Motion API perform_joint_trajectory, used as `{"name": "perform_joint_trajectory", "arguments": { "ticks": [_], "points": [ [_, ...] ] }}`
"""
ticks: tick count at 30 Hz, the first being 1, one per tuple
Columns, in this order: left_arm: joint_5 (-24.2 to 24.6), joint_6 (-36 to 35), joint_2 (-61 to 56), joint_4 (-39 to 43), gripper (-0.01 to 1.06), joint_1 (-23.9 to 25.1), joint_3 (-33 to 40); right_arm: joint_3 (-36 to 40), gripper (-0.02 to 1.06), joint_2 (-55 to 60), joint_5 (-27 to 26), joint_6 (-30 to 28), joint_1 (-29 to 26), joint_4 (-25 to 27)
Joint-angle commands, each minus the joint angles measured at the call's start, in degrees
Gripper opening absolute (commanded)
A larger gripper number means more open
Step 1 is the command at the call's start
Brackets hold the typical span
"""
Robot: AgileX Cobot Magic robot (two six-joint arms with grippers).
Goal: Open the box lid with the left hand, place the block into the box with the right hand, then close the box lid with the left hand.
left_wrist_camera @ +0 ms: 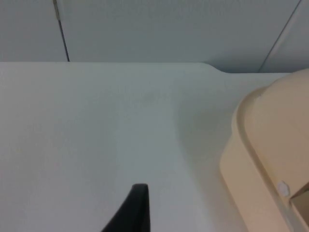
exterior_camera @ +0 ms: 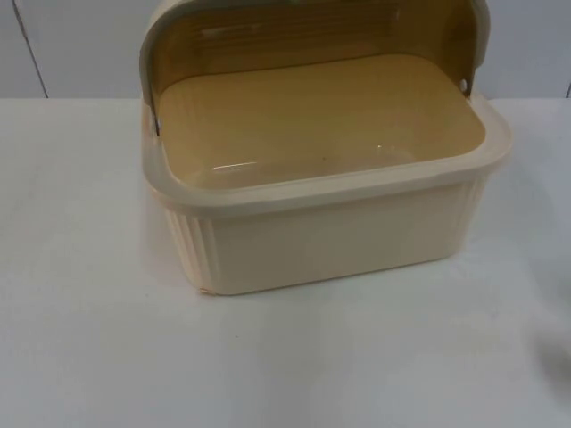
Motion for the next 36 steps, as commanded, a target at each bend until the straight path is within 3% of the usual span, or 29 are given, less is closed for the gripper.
{"name": "perform_joint_trajectory", "arguments": {
  "ticks": [1,4,7,8,12,13,15,18,24,36],
  "points": [
    [-0.07,0.04,-0.03,-0.66,1.05,0.22,0.34,-0.48,1.0,0.13,-0.92,0.23,0.38,-0.86],
    [-0.07,0.04,-0.03,-0.66,1.05,0.22,0.34,-0.48,0.96,0.13,-1.21,0.23,0.38,-1.37],
    [-0.07,0.04,-0.03,-0.66,1.05,0.22,0.34,-0.48,0.78,0.13,-1.44,0.23,0.38,-1.37],
    [-0.07,0.04,-0.03,-0.66,1.05,0.22,0.34,-0.48,0.78,0.13,-1.44,0.23,0.38,-1.37],
    [-0.21,0.04,-0.03,-0.66,1.05,0.22,0.34,-0.48,0.37,0.13,-1.32,0.23,0.17,-1.37],
    [-0.21,0.04,-0.03,-0.66,1.05,0.22,0.34,-0.48,0.37,0.13,-1.32,0.23,0.17,-1.37],
    [-0.21,0.04,-0.03,-0.66,1.05,0.22,0.34,-0.48,0.17,0.13,-1.1,0.39,0.17,-1.37],
    [-0.21,0.04,-0.03,-0.66,1.05,0.22,0.34,-0.73,0.0,0.13,-0.02,1.53,0.17,-1.37],
    [-0.21,0.04,-0.03,-0.66,1.05,0.22,0.34,-4.35,0.0,0.13,6.29,1.42,0.17,-3.21],
    [0.0,0.04,-0.03,-0.66,1.05,0.22,0.34,-28.39,0.0,-9.53,23.46,-1.49,0.17,-5.84]
  ]
}}
